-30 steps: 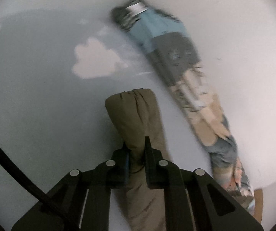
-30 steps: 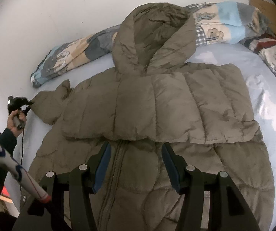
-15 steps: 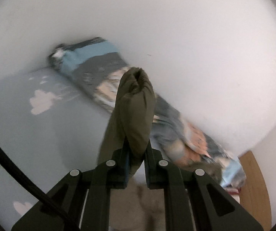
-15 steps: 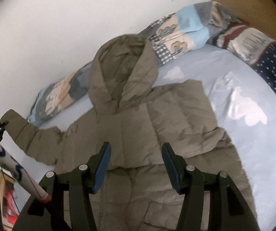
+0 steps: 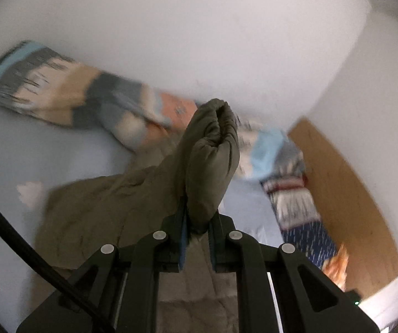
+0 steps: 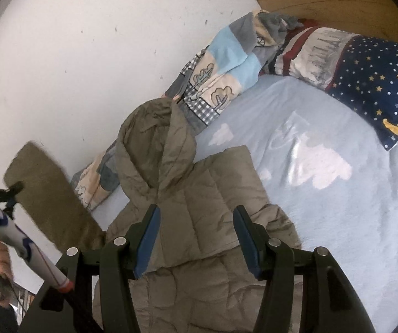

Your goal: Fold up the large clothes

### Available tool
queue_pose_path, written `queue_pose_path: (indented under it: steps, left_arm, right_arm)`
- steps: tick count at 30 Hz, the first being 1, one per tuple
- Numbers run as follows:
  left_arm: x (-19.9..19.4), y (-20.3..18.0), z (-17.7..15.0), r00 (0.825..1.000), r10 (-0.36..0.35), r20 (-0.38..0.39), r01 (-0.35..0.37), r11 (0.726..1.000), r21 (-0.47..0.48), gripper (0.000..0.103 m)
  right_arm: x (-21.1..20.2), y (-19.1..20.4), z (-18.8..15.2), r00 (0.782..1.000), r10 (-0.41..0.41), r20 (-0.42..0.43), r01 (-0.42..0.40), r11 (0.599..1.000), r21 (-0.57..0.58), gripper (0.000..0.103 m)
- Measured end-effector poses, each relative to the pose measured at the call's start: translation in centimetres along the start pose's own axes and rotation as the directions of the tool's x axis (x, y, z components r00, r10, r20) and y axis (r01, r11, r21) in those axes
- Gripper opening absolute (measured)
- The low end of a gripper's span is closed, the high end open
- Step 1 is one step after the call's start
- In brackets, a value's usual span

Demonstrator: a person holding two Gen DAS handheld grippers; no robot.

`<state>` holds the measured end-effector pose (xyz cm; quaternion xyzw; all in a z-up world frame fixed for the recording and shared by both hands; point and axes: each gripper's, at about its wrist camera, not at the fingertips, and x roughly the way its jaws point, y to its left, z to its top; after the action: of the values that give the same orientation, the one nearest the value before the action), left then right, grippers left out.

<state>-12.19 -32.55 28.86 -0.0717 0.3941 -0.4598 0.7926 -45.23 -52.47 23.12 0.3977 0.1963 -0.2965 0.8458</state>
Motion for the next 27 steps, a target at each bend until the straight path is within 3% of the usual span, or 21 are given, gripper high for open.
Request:
queue_pose_path:
  steps: [4,9,11,14,15,16,21,24,27]
  left_arm:
    - [6.6,-2.8,-5.8,0.993,0.009,-0.115,-0.006,1.000,0.030,0.012]
    - [13.6,-4.5,-13.7,0.965,0.068,-0.252,-0.049,0.995,0.082,0.012]
    - [16.3,-4.3,-15.7,0.939,0.127,-0.319,-0.092,0.988,0.124,0.018]
    - [17.2,-4.3,-17.3,0.895,0.182,-0.407,-0.117,0.977,0.179,0.028]
    - [16.8,-4.7,-17.3,0.894,0.188,-0.406,-0.112,0.972,0.205,0.032]
    - [15.9,-5.1,-17.0,0.899,0.178,-0.400,-0.088,0.968,0.233,0.043]
    - [8.9,-4.8,-14.5,0.948,0.117,-0.297,-0.030,0.959,0.281,0.063]
    - [4.8,-1.4,-12.5,0.967,0.139,-0.213,-0.082,0.963,0.258,0.068]
    - [1.3,5.1,-11.2,0.962,0.234,-0.141,-0.206,0.960,0.192,0.070]
  right_arm:
    - [-1.0,-0.6,0.5,1.000,0.010,0.013,-0.010,1.000,0.008,0.059]
    - [-1.3,-1.2,0.9,0.999,0.030,0.009,-0.031,0.999,0.033,0.059]
    - [-1.3,-1.2,1.1,0.999,0.036,0.004,-0.036,0.999,0.034,0.059]
    - [-1.2,-0.9,1.2,0.999,0.051,-0.009,-0.051,0.998,0.028,0.059]
    - [-1.2,-0.8,1.2,0.998,0.058,-0.012,-0.058,0.998,0.028,0.060]
    - [-1.1,-0.8,1.2,0.998,0.062,-0.014,-0.062,0.998,0.030,0.061]
    - [0.0,-1.1,1.2,0.995,0.092,-0.039,-0.088,0.993,0.084,0.065]
    - [1.9,-0.8,0.6,0.990,0.108,-0.093,-0.097,0.988,0.116,0.065]
    - [4.2,-0.7,-0.5,0.983,0.097,-0.157,-0.074,0.987,0.143,0.065]
